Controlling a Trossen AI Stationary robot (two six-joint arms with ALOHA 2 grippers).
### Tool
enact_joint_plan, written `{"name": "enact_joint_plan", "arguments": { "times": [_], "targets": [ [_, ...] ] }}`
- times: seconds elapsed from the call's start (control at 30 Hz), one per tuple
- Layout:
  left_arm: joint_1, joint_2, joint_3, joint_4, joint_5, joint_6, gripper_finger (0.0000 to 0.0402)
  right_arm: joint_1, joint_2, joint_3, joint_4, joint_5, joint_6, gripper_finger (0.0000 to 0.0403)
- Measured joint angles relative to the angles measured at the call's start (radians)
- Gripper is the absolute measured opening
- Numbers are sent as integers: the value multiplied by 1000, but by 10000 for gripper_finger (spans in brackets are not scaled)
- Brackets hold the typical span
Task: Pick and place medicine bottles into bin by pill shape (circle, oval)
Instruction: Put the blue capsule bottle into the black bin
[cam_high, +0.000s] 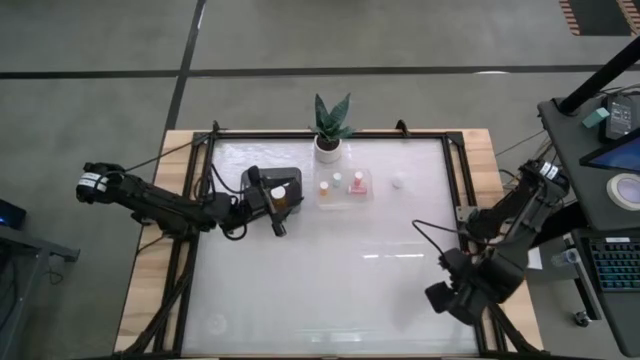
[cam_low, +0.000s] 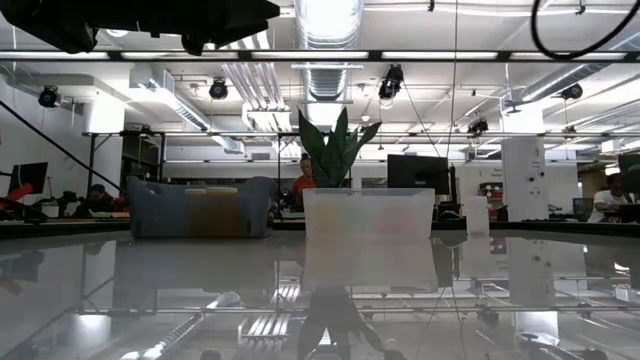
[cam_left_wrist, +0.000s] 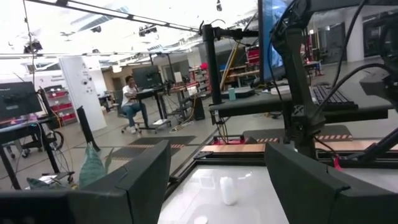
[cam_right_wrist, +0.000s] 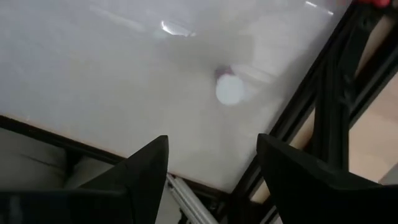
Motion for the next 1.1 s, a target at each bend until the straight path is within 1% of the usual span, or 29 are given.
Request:
{"name": "enact_joint_plan", "arguments": {
  "times": [0.23, 0.37, 0.73, 0.87, 1.1],
  "targets": [
    [0, 0, 0, 0, 0, 1, 244, 65, 0, -1, 20, 63, 121, 235],
    [0, 0, 0, 0, 0, 1, 244, 70, 2, -26, 39, 67, 139, 235],
    [1, 2, -1, -1, 0, 5, 244, 70, 2, -218, 212, 69, 137, 235],
    [1, 2, -1, -1, 1, 6, 244, 70, 2, -272, 260, 67, 136, 235],
    [1, 2, -1, -1, 1, 6, 244, 70, 2, -361, 397, 66, 135, 235]
  ]
}}
